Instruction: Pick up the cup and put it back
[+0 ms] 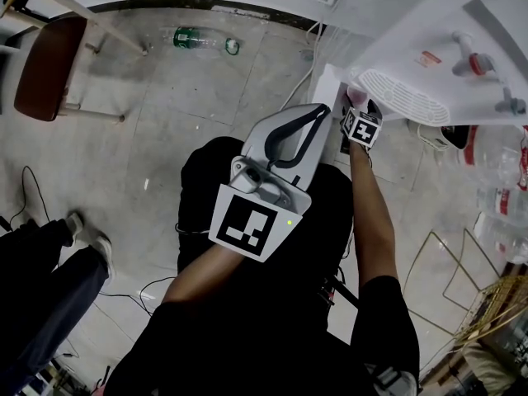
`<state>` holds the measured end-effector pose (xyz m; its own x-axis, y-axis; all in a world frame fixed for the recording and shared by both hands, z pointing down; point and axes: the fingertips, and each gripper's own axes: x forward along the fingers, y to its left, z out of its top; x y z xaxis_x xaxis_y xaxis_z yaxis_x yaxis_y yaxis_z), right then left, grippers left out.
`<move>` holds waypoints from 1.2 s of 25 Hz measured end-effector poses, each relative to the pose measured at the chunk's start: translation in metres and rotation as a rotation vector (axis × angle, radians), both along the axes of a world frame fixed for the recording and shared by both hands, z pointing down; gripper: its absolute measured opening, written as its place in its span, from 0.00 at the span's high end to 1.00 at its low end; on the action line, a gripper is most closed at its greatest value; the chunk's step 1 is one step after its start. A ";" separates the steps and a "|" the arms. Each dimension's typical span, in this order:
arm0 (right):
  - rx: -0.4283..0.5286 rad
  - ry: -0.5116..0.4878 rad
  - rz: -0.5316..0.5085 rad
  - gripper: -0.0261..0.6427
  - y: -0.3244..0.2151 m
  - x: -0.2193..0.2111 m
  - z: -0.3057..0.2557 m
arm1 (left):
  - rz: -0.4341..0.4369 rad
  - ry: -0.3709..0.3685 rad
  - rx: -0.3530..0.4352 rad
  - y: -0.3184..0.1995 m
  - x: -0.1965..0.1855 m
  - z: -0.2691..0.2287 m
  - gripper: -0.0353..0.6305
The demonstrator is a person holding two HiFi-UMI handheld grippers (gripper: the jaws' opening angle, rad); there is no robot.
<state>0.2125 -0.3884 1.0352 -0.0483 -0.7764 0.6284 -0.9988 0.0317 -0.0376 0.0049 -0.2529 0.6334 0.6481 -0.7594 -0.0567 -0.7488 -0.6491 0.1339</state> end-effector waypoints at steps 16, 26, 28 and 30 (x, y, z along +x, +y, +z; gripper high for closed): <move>-0.046 0.036 0.034 0.51 -0.007 0.011 0.017 | -0.004 0.009 -0.013 -0.001 -0.003 0.002 0.94; -0.035 0.054 0.023 0.53 0.002 0.012 0.013 | -0.002 0.023 -0.016 -0.002 -0.005 0.002 0.94; -0.030 0.055 0.011 0.53 0.005 0.010 0.010 | 0.000 0.027 -0.014 -0.002 -0.004 0.001 0.94; -0.025 0.057 0.003 0.53 0.008 0.009 0.008 | 0.002 0.028 -0.013 -0.001 -0.003 0.000 0.94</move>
<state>0.2212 -0.3805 1.0428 -0.0101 -0.7604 0.6493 -0.9994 0.0287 0.0182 0.0015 -0.2537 0.6339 0.6476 -0.7592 -0.0647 -0.7437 -0.6483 0.1632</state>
